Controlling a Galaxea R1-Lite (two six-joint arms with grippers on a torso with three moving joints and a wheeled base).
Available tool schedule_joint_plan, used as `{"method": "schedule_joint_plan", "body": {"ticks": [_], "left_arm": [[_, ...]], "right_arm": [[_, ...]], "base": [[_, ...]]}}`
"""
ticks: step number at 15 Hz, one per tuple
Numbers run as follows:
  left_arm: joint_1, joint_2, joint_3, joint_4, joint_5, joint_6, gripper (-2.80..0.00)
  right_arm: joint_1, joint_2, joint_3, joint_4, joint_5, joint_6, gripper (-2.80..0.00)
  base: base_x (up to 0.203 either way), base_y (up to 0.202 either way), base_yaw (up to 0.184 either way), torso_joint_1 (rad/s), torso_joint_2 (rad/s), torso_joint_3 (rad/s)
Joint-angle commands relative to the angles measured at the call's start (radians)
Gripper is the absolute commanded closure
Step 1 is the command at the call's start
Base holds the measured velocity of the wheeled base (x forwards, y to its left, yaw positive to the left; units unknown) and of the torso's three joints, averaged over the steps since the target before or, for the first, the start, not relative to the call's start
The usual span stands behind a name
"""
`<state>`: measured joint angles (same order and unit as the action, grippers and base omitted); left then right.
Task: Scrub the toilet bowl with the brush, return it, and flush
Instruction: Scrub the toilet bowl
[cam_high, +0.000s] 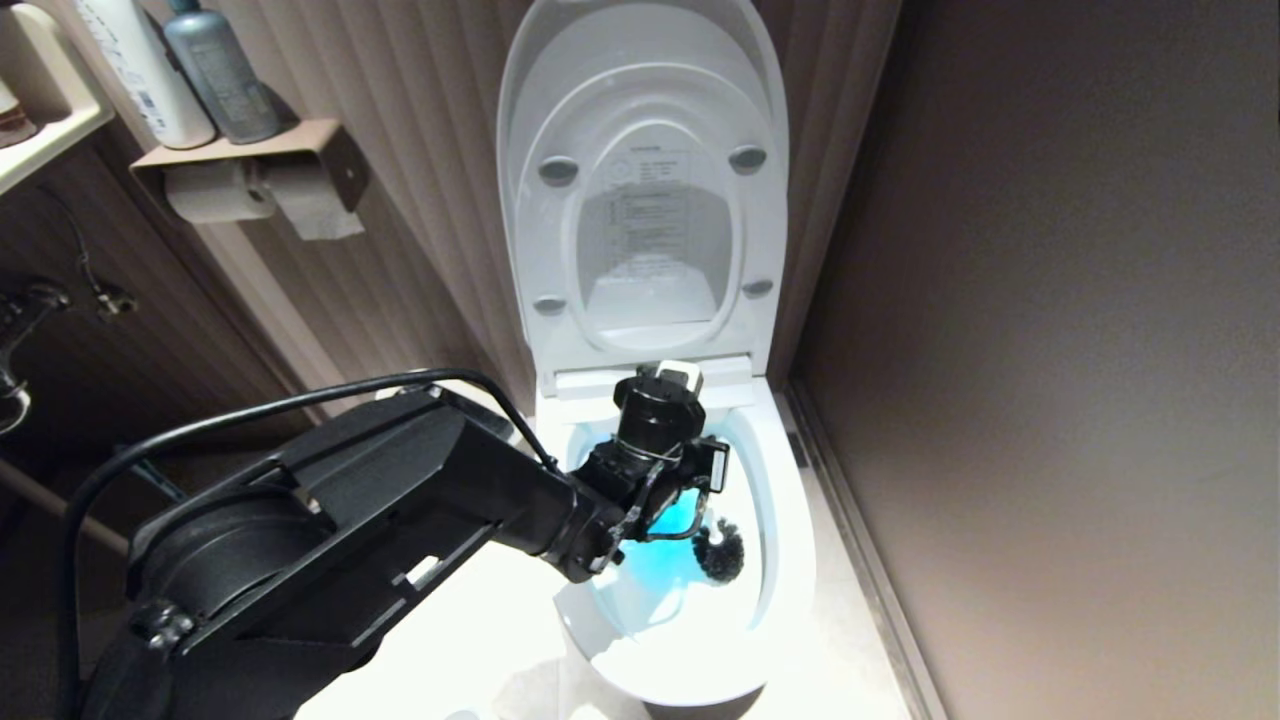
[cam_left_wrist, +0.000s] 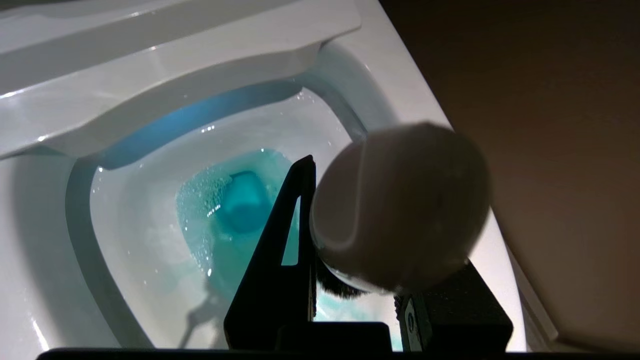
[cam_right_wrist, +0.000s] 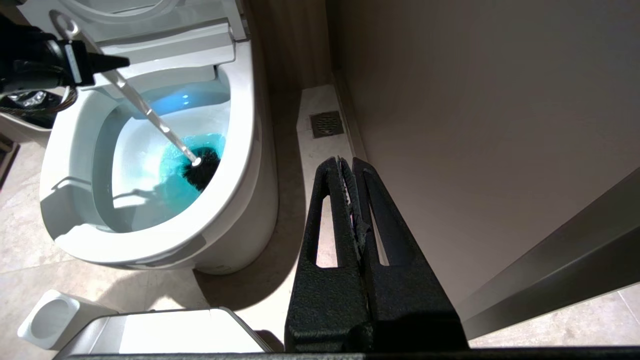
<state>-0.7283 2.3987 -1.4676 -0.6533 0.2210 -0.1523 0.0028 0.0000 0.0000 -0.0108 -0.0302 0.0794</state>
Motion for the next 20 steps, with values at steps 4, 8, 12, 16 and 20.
{"method": "schedule_joint_plan", "body": {"ticks": [4, 8, 12, 16, 20], "left_arm": [[0.064, 0.119, -0.15, -0.017, 0.068, 0.015, 0.0], [0.162, 0.12, -0.196, -0.054, 0.071, 0.034, 0.0], [0.233, 0.105, -0.244, -0.058, 0.092, 0.038, 0.0], [0.247, 0.127, -0.246, -0.088, 0.093, 0.051, 0.0], [0.209, 0.201, -0.367, -0.089, 0.144, 0.051, 0.0]], "right_arm": [[0.0, 0.0, 0.0, 0.001, 0.0, 0.0, 0.0], [0.0, 0.0, 0.0, 0.002, 0.0, 0.0, 0.0], [0.0, 0.0, 0.0, 0.0, 0.0, 0.0, 0.0], [0.0, 0.0, 0.0, 0.0, 0.0, 0.0, 0.0], [0.0, 0.0, 0.0, 0.001, 0.0, 0.0, 0.0]], "base": [[0.0, 0.0, 0.0, 0.0, 0.0, 0.0], [0.0, 0.0, 0.0, 0.0, 0.0, 0.0], [0.0, 0.0, 0.0, 0.0, 0.0, 0.0], [0.0, 0.0, 0.0, 0.0, 0.0, 0.0], [0.0, 0.0, 0.0, 0.0, 0.0, 0.0]]}}
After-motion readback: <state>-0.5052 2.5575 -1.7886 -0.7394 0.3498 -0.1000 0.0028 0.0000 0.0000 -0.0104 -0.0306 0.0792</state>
